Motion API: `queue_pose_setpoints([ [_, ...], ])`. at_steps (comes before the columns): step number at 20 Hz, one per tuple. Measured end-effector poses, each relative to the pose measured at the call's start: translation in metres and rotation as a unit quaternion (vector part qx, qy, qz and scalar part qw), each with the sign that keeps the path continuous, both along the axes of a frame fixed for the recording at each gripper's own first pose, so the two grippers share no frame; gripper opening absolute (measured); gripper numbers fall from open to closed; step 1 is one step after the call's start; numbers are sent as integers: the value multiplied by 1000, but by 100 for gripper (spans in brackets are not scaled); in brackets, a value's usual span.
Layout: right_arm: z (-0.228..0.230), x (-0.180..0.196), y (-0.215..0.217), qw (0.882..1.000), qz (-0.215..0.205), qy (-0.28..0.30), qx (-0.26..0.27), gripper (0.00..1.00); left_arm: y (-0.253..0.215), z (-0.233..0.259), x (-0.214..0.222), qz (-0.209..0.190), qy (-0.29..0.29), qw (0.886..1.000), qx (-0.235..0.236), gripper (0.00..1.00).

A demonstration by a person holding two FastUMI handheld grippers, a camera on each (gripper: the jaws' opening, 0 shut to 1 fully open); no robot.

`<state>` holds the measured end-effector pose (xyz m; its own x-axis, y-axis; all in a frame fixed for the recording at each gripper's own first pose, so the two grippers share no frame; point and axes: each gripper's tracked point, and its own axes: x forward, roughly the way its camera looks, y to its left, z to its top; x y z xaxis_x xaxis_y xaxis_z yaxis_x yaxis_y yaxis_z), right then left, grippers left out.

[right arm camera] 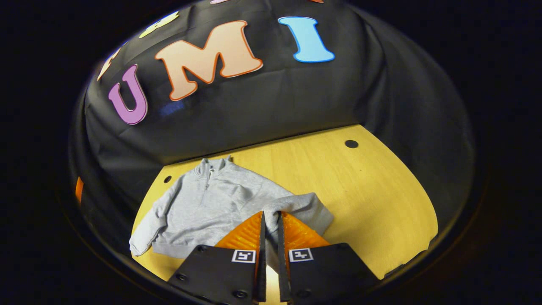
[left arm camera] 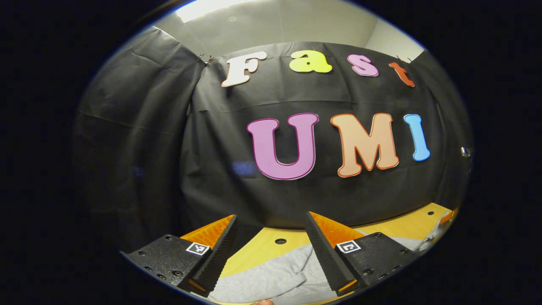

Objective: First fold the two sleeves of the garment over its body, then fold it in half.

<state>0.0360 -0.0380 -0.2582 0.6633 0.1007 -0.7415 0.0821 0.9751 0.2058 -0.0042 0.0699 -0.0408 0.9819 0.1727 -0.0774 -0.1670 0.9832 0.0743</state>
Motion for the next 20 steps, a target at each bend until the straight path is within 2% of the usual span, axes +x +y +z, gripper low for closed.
queue_pose_setpoints([
  [1, 0, 5, 12, 1000, 6, 0, 2, 14, 9, -1, -2, 6, 1, 1000, 0, 93],
  [6, 6, 34, 78, 999, 48, -17, 2, 12, 53, -8, -7, 34, 7, 999, 0, 93],
  [9, 12, 47, 119, 997, 74, -26, 6, 14, 79, -15, -13, 49, 15, 999, -1, 93],
  [16, 6, 69, 213, 992, 123, -33, 15, 14, 131, -29, -30, 74, 29, 997, 6, 93],
  [17, 4, 71, 227, 991, 129, -31, 20, 14, 137, -31, -33, 77, 32, 996, 9, 96],
  [18, 0, 71, 242, 990, 136, -29, 24, 14, 144, -34, -36, 81, 34, 996, 11, 93],
  [20, -8, 70, 272, 987, 155, -23, 31, 14, 156, -38, -42, 90, 41, 995, 9, 93],
])
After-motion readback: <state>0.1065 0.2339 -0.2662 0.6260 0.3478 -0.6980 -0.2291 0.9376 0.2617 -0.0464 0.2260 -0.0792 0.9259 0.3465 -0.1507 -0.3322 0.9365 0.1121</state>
